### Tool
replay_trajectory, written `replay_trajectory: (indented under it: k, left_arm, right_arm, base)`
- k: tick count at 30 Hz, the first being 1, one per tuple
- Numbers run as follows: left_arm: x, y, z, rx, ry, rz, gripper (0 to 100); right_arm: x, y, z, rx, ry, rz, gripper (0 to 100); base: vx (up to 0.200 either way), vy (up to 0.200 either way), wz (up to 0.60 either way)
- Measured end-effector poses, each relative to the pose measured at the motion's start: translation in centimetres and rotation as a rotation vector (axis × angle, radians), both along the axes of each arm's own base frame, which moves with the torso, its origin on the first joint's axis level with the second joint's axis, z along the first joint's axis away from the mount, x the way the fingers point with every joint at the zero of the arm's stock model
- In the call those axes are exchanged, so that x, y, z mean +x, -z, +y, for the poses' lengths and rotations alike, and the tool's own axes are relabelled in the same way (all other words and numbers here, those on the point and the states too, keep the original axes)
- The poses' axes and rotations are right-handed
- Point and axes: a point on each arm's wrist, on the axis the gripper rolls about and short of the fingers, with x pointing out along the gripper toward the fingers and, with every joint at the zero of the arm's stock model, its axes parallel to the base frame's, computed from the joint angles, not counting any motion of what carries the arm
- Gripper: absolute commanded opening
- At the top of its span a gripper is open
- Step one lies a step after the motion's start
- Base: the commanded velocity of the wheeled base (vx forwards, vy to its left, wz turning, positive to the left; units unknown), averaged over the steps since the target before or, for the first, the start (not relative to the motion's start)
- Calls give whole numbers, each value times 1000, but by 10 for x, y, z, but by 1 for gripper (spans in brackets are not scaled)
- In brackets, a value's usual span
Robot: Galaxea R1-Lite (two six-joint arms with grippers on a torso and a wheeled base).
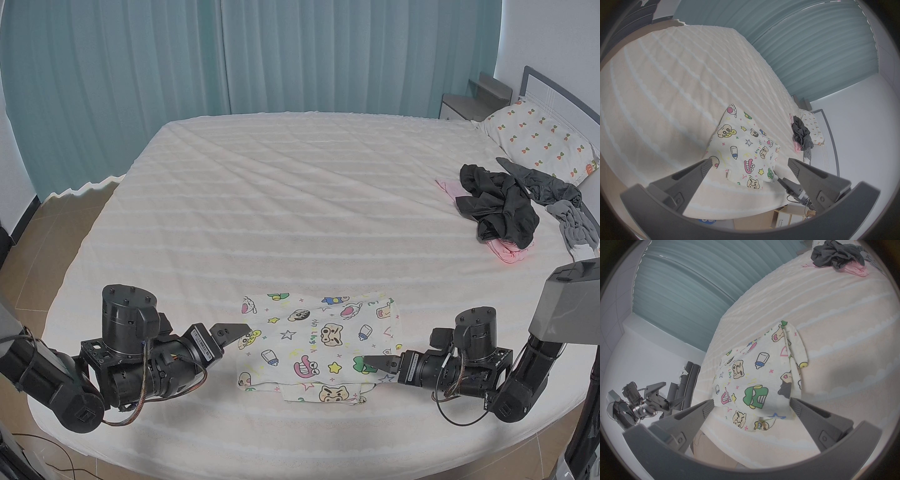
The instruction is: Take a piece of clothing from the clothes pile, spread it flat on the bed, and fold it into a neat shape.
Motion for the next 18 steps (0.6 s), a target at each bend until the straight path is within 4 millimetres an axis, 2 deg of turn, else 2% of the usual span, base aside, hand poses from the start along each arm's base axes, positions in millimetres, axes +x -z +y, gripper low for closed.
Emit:
replay_trajectory:
  k: [6, 17, 18]
  left_arm:
    - [3, 7, 2, 7, -9, 11, 100]
    - [4, 11, 3, 14, -16, 24, 100]
    - [4, 11, 3, 14, -16, 25, 100]
  right_arm:
    - [-1, 11, -1, -24, 0, 26, 100]
    - [0, 18, 2, -31, -20, 10, 100]
    - [0, 18, 3, -36, -32, -10, 0]
  base:
    - [0, 0, 0]
    - [0, 0, 0]
    - [0, 0, 0]
